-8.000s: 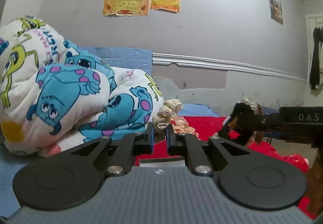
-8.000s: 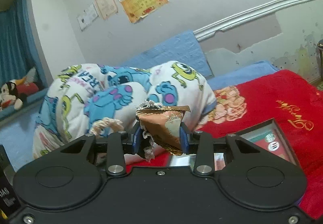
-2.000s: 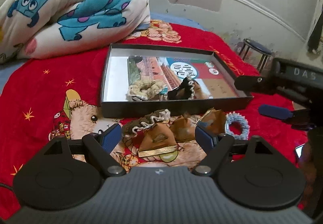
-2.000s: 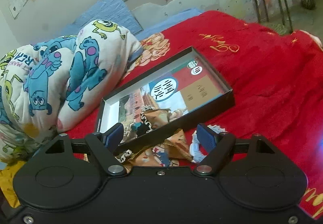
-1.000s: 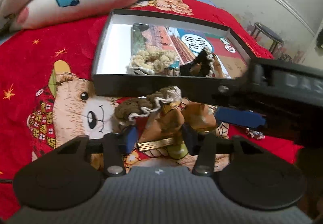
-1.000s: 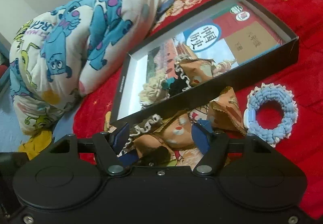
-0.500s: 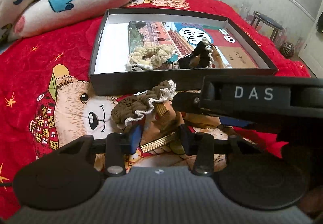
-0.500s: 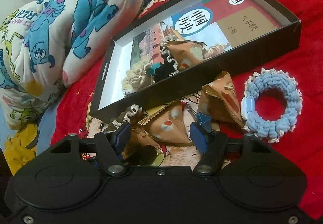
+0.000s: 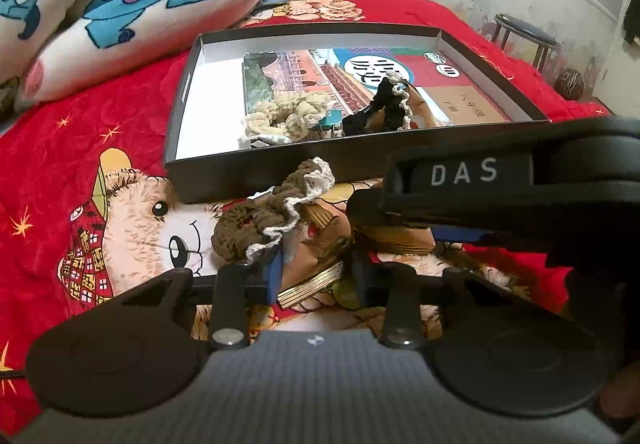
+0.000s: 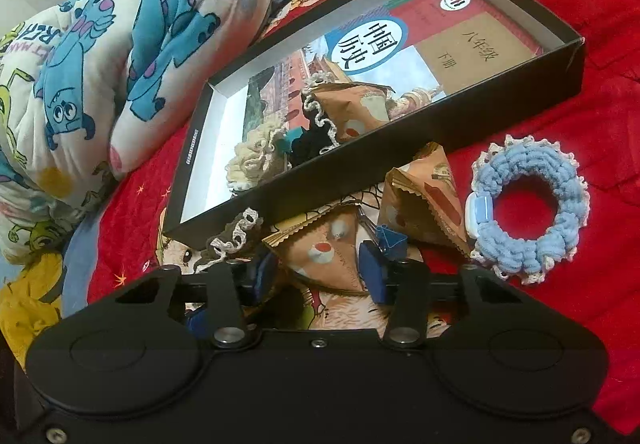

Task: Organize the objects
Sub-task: 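Grasp a brown wrapped candy with the right gripper while the left grasps another candy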

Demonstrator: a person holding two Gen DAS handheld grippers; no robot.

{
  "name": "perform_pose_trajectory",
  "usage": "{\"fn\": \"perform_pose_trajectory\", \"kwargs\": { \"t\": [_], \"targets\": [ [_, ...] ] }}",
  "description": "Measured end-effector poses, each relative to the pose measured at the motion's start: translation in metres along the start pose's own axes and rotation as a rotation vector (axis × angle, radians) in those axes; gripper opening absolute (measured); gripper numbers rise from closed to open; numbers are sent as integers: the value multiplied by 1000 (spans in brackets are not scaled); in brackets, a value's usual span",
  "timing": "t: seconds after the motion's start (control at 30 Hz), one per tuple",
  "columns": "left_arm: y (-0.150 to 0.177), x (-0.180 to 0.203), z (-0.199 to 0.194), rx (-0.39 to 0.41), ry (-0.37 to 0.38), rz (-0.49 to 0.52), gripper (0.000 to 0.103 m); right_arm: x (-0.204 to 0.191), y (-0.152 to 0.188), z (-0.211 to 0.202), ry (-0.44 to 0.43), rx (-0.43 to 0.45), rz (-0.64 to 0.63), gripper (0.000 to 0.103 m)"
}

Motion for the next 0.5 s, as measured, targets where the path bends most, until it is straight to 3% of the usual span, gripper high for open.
{"fn": "perform_pose_trajectory", "kwargs": {
  "t": [0.2,0.5],
  "targets": [
    [1,6,-3,18,-36,37,38,0,1,-1,12,-6,0,37],
    [1,2,-8,5,-15,-13,32,-6,5,-9,12,-6,-2,33]
  ]
}}
Point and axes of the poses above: each gripper's, at about its wrist camera, not at the fingertips, and z roughly the way its jaws point, x to its right, y to its underside, the point moved 7 cm from there along z, roughly the way its jaws point, and after that the axes turned 7 degrees about -x, right-handed, at the moved point
